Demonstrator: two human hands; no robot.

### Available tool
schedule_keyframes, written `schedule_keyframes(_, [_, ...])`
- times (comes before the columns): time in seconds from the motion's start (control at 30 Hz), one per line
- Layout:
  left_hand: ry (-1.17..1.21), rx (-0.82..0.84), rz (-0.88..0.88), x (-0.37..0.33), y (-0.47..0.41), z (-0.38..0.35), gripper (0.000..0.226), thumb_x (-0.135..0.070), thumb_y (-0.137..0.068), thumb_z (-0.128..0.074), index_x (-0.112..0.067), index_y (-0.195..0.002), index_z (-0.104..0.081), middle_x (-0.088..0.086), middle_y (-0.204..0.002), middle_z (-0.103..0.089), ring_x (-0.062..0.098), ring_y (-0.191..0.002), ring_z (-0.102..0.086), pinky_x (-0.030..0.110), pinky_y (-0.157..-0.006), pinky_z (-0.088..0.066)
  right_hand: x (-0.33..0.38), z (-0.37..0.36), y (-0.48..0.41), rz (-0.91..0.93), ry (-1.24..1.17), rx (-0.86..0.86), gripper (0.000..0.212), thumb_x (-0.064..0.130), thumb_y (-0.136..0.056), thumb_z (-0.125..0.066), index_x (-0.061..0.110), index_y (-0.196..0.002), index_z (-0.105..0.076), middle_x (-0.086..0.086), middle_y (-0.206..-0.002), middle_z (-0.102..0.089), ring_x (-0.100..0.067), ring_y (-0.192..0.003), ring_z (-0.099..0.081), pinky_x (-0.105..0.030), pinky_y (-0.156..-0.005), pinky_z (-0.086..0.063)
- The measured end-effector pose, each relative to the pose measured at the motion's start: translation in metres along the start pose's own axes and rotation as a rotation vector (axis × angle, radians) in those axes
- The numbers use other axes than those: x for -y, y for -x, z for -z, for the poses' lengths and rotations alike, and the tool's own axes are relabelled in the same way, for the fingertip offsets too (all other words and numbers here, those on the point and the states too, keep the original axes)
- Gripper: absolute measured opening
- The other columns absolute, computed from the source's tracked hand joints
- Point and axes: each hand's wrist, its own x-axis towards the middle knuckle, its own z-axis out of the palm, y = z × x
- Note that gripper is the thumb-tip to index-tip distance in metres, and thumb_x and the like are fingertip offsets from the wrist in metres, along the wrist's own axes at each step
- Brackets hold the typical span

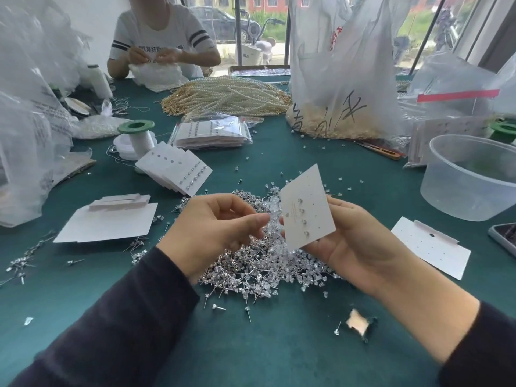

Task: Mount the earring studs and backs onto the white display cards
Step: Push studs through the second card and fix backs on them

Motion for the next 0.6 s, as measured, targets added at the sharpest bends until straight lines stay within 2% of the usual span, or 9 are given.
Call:
schedule_keyframes(0.1, [0.219, 0.09, 0.015, -0.002, 0.003, -0.003, 0.024, -0.019, -0.044, -0.074, -0.006, -0.065, -0.072, 0.008, -0.063, -0.071, 0.011, -0.049, -0.061, 0.015, -0.046, -0.049, -0.002, 0.0, 0.0, -0.039, 0.037, 0.045, 0.055, 0.009, -0.069, -0.059, -0.01, -0.12, -0.052, -0.029, -0.112, -0.06, -0.031, -0.09, -0.058, -0.04, -0.078, -0.053])
schedule_keyframes(0.13, [0.267, 0.112, 0.007, -0.002, 0.003, -0.003, 0.023, -0.015, -0.045, -0.073, -0.006, -0.066, -0.073, 0.009, -0.064, -0.071, 0.012, -0.051, -0.063, 0.016, -0.048, -0.051, -0.002, 0.0, 0.0, -0.048, 0.046, 0.06, 0.055, 0.009, -0.069, -0.059, -0.011, -0.12, -0.052, -0.031, -0.115, -0.058, -0.032, -0.092, -0.057, -0.041, -0.079, -0.053])
schedule_keyframes(0.23, [0.319, 0.116, -0.067, -0.001, 0.004, -0.007, 0.019, -0.009, -0.049, -0.071, -0.007, -0.067, -0.074, 0.007, -0.065, -0.072, 0.012, -0.057, -0.066, 0.018, -0.056, -0.053, -0.002, 0.0, 0.002, -0.056, 0.06, 0.121, 0.054, 0.01, -0.07, -0.06, -0.011, -0.119, -0.052, -0.025, -0.105, -0.061, -0.028, -0.083, -0.061, -0.035, -0.069, -0.057])
schedule_keyframes(0.37, [0.291, 0.07, -0.177, 0.001, 0.004, -0.01, 0.024, -0.014, -0.043, -0.079, -0.013, -0.067, -0.075, 0.0, -0.068, -0.072, 0.009, -0.071, -0.066, 0.017, -0.065, -0.052, -0.003, -0.002, 0.004, -0.065, 0.076, 0.208, 0.051, 0.006, -0.073, -0.061, -0.013, -0.119, -0.049, -0.017, -0.092, -0.063, -0.023, -0.075, -0.063, -0.035, -0.068, -0.056])
schedule_keyframes(0.43, [0.298, 0.043, -0.19, 0.002, 0.004, -0.011, 0.025, -0.02, -0.043, -0.076, -0.015, -0.067, -0.076, -0.001, -0.068, -0.072, 0.008, -0.073, -0.066, 0.017, -0.067, -0.052, -0.004, -0.002, 0.005, -0.076, 0.047, 0.244, 0.046, -0.001, -0.073, -0.063, -0.011, -0.116, -0.052, -0.016, -0.089, -0.065, -0.023, -0.074, -0.065, -0.034, -0.068, -0.057])
schedule_keyframes(0.6, [0.27, 0.045, -0.189, 0.001, 0.004, -0.011, 0.024, -0.022, -0.044, -0.075, -0.015, -0.067, -0.076, -0.001, -0.07, -0.073, 0.01, -0.076, -0.066, 0.018, -0.069, -0.052, -0.006, -0.002, 0.005, -0.085, 0.028, 0.264, 0.042, 0.005, -0.073, -0.057, -0.007, -0.113, -0.057, -0.014, -0.086, -0.068, -0.023, -0.075, -0.067, -0.033, -0.068, -0.057])
